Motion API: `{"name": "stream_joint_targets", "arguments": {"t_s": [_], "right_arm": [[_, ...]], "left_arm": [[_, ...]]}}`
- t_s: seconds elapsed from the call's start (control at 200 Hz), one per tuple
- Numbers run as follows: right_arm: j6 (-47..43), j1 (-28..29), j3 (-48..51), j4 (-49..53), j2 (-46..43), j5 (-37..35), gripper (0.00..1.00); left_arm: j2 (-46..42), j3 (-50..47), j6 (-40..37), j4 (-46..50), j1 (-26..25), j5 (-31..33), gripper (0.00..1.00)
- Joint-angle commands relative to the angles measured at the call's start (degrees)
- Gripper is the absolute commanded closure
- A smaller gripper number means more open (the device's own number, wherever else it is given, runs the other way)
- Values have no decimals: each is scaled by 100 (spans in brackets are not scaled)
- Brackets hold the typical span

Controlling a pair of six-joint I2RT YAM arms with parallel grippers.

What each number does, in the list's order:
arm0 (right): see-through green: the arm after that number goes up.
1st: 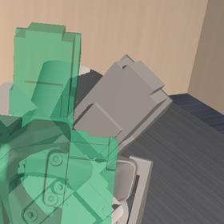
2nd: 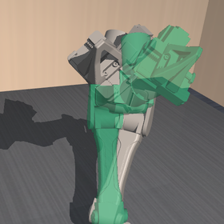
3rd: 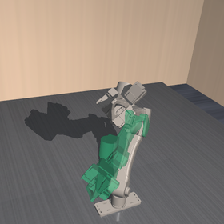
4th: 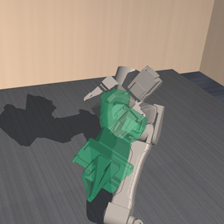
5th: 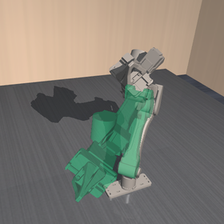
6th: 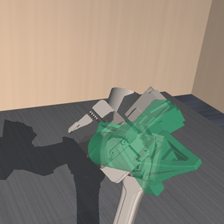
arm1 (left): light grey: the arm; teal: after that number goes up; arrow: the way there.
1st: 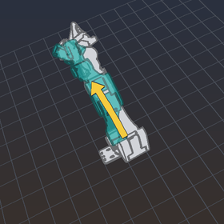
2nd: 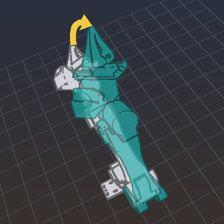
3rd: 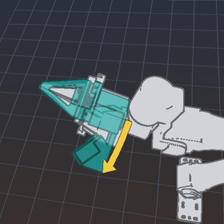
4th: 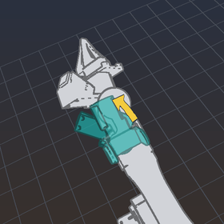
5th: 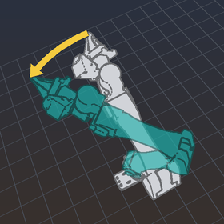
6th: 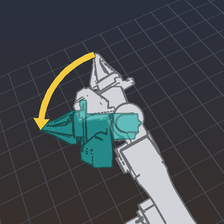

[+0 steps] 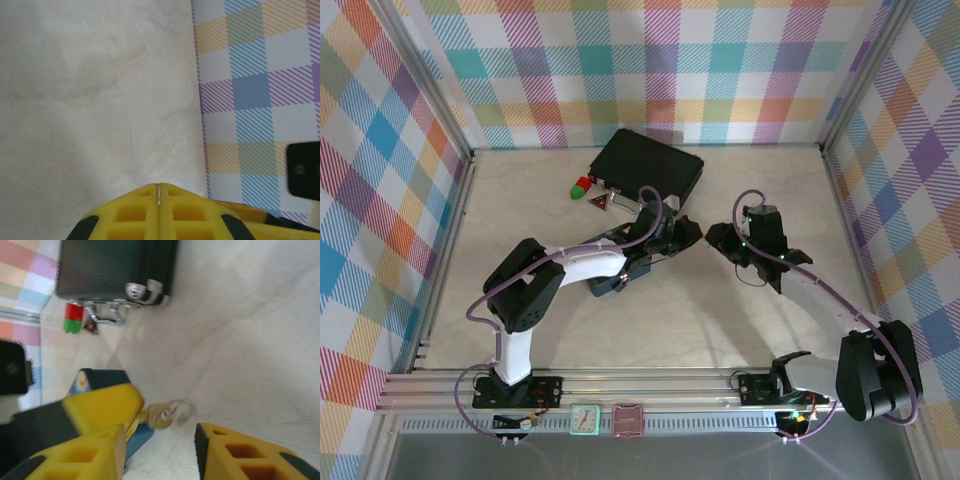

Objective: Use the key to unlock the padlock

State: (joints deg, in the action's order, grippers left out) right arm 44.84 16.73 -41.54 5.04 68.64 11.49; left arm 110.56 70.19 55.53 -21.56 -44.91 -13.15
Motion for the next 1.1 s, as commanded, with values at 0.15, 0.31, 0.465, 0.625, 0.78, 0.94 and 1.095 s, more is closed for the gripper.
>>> {"name": "stream_joint_targets", "arguments": {"t_s": [0.15,0.31,0.465,0.625,0.78,0.94,1.095], "right_arm": [[-1655,-670,-302,-506,-292,2487,54],[-1806,-680,-271,-1053,-114,3471,54],[-1752,-680,-258,-1450,-155,3803,55],[-1698,-668,-229,-1593,-139,4019,60],[-1635,-636,-71,-1645,-178,4132,60],[-1573,-609,64,-1752,-218,4072,59],[-1438,-532,76,-1935,-138,4175,70]], "left_arm": [[-782,-167,-1673,-247,673,-1809,100],[-996,21,-2025,-15,843,-2829,100],[-1161,297,-2561,638,852,-3356,100],[-1290,281,-2625,658,852,-3453,100],[-1383,183,-2517,442,852,-3371,100],[-1414,98,-2285,125,852,-3440,100],[-1371,70,-2112,-28,832,-3471,100]]}}
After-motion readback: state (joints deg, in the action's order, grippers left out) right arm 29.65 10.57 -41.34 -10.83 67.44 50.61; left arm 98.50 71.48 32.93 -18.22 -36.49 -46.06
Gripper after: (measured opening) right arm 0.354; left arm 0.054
